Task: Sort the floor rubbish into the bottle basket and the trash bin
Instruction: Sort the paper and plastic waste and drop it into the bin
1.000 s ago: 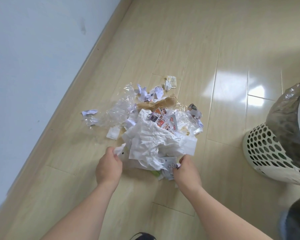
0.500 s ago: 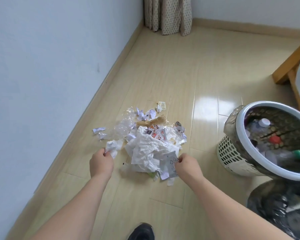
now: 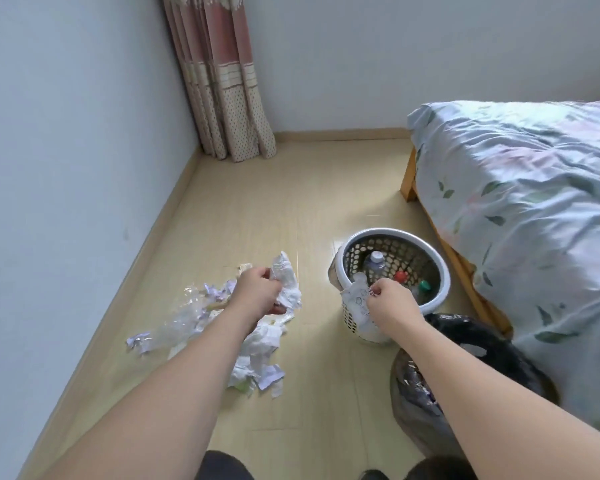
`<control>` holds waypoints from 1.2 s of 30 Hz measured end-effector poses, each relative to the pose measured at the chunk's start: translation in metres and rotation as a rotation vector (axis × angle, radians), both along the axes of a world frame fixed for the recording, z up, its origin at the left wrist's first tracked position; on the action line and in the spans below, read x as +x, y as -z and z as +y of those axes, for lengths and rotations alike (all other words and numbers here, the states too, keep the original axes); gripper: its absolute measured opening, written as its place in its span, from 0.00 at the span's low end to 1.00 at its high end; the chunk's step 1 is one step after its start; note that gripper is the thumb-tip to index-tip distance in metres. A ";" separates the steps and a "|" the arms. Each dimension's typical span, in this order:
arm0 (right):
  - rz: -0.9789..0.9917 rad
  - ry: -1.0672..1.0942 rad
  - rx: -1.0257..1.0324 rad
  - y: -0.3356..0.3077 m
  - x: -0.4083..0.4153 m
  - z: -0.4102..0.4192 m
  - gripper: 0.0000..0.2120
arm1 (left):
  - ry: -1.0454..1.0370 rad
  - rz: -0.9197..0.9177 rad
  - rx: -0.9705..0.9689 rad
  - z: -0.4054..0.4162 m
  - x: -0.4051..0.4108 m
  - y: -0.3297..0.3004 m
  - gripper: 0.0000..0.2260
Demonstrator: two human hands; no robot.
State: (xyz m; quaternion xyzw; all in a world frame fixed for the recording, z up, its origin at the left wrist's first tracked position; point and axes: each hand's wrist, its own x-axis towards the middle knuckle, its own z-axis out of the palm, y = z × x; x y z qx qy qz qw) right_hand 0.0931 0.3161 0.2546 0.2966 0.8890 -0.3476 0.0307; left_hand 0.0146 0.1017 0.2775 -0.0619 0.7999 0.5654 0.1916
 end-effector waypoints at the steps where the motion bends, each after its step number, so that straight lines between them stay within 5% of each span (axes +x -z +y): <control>1: 0.009 0.049 -0.014 -0.002 0.015 0.021 0.10 | 0.049 -0.002 0.016 0.030 0.010 -0.007 0.07; 13: -0.116 0.506 -0.113 0.048 0.134 0.174 0.16 | 0.481 -0.114 -0.106 0.245 0.083 0.043 0.08; 19: -0.149 0.568 -0.235 0.102 0.152 0.197 0.10 | 0.765 -0.293 -0.272 0.290 0.097 0.087 0.11; 23: -0.168 0.542 -0.274 0.111 0.151 0.197 0.05 | 0.803 -0.235 -0.355 0.291 0.095 0.101 0.14; 28: -0.135 0.446 -0.272 0.100 0.140 0.183 0.14 | 0.775 -0.156 -0.412 0.264 0.081 0.092 0.09; 36: -0.094 0.170 -0.283 0.043 0.083 0.113 0.14 | 0.631 -0.049 -0.416 0.175 0.046 0.042 0.07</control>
